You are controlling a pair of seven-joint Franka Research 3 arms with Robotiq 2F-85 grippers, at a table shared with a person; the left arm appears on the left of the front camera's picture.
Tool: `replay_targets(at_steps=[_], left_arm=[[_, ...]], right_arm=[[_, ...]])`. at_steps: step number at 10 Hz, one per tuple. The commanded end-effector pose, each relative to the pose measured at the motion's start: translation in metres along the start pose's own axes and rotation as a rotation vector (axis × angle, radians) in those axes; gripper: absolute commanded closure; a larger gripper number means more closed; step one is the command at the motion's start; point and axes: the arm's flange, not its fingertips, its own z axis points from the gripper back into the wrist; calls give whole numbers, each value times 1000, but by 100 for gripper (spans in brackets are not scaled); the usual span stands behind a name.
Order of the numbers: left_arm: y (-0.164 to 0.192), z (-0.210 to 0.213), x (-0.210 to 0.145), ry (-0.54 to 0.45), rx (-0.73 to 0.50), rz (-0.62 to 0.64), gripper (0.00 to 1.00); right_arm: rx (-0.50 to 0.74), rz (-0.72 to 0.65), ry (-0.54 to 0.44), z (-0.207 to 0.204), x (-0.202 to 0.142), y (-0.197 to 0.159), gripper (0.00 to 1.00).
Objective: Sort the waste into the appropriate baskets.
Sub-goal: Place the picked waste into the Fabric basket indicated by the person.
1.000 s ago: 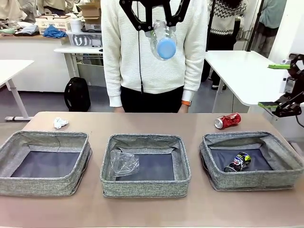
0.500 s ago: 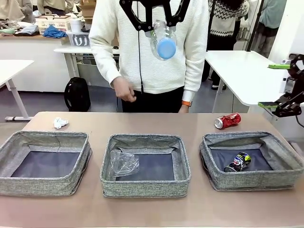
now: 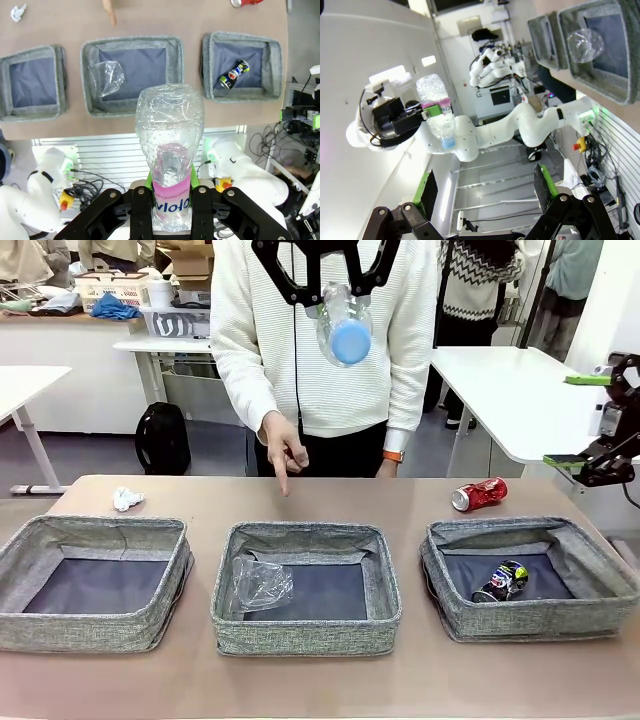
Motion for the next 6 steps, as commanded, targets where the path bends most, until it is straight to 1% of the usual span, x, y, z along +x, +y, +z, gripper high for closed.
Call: replay_targets(at_steps=[1,6], left_arm=[[1,3,-3,10,-17,17,77],[1,3,-3,10,-17,17,77]], right_arm=[[12,5,-1,-1,-1,2,0],[12,5,-1,-1,-1,2,0]])
